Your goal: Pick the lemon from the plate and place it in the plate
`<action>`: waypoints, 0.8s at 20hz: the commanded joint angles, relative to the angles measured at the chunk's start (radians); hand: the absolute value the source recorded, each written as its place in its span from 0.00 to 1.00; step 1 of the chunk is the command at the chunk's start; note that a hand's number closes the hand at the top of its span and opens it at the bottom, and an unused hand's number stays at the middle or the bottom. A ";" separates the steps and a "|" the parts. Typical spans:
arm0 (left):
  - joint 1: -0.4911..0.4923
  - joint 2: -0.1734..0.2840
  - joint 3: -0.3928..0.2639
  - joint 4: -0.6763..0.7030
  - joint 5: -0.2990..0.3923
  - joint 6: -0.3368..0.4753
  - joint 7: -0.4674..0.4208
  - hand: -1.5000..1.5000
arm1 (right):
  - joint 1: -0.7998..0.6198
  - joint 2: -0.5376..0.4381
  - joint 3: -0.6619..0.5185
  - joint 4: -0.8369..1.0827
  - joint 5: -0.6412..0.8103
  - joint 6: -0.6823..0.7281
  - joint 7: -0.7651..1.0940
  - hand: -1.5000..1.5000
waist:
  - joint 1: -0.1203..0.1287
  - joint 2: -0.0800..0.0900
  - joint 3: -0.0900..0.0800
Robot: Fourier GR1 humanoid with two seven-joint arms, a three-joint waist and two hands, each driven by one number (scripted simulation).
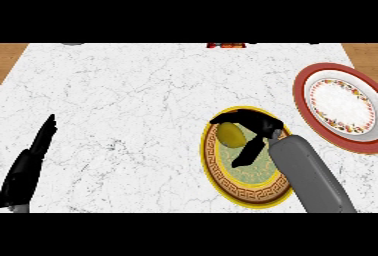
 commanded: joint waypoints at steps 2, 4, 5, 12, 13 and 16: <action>0.079 -0.036 -0.019 -0.162 -0.042 0.022 0.081 0.50 | -0.002 0.050 -0.036 0.039 0.017 -0.028 -0.062 1.00 | 0.004 -0.001 0.001; 0.035 -0.050 0.020 0.020 -0.036 -0.014 -0.055 0.50 | -0.021 0.043 -0.021 0.161 0.098 -0.074 -0.185 1.00 | 0.003 0.002 0.000; -0.004 -0.041 0.035 0.032 -0.044 -0.024 -0.025 0.50 | 0.073 0.078 -0.003 -0.065 0.074 -0.050 -0.027 1.00 | -0.006 -0.002 0.000; 0.058 -0.032 0.057 -0.028 -0.026 -0.012 -0.004 0.50 | 0.097 -0.450 -0.219 0.131 0.147 -0.105 -0.229 1.00 | -0.066 0.006 0.004; 0.055 -0.041 0.061 -0.029 -0.019 -0.006 -0.006 0.50 | 0.097 -0.512 -0.256 0.156 0.154 -0.125 -0.229 1.00 | -0.084 0.011 0.005; 0.066 -0.026 0.075 -0.033 -0.016 -0.010 -0.012 0.50 | 0.134 -0.676 -0.340 0.234 0.166 -0.181 -0.284 1.00 | -0.084 0.017 0.010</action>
